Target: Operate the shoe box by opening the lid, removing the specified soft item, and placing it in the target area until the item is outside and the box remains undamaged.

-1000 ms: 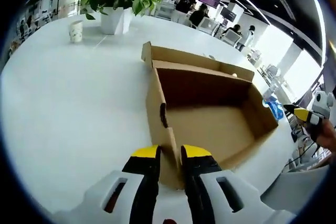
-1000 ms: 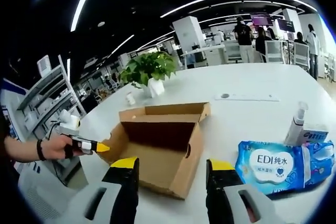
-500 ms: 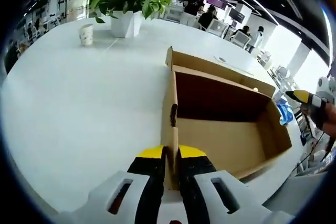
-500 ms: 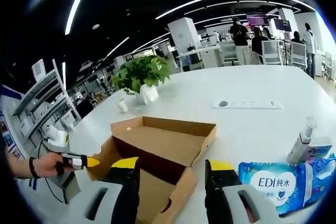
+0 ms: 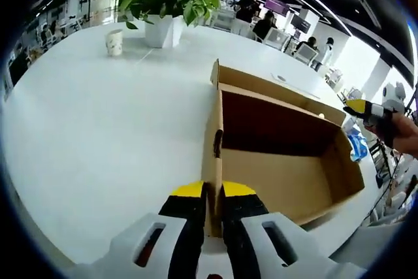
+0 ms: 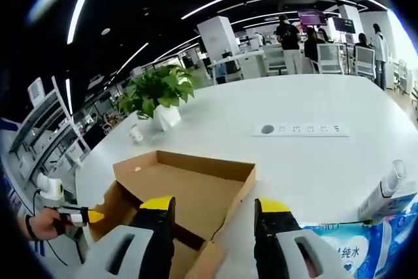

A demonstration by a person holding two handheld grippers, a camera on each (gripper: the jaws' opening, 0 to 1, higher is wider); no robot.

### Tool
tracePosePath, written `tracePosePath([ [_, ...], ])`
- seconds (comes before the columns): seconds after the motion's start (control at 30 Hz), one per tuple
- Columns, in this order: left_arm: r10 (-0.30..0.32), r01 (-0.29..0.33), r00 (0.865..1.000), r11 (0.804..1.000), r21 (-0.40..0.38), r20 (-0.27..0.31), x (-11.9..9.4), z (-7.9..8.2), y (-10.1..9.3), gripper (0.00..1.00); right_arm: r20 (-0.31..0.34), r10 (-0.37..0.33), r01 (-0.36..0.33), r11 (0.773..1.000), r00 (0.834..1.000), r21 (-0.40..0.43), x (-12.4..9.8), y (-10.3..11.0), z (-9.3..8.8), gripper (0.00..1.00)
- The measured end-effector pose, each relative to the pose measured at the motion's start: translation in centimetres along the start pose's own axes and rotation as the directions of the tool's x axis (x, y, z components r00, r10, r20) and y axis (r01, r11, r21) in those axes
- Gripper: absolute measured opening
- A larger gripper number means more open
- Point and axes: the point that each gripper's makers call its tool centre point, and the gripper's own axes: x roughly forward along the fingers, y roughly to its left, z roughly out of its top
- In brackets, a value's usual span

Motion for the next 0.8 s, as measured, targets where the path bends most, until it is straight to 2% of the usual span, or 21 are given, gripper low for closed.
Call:
tracePosePath([
  [0.4, 0.002, -0.002, 1.0, 1.0, 0.003, 0.001, -0.1, -0.1, 0.0, 0.06, -0.042, 0.0, 0.001, 1.0, 0.999, 0.017, 3.5, -0.7, 0.1, 0.45],
  [0.53, 0.001, -0.001, 1.0, 1.0, 0.0, 0.003, -0.1, -0.1, 0.0, 0.06, -0.064, -0.025, 0.028, 0.998, 0.998, 0.049, 5.0, -1.9, 0.0, 0.43],
  [0.8, 0.012, -0.012, 1.0, 1.0, 0.017, 0.0, 0.0, 0.0, 0.1, 0.05, -0.113, -0.081, 0.087, 0.995, 0.99, 0.053, 6.8, -2.6, -0.1, 0.35],
])
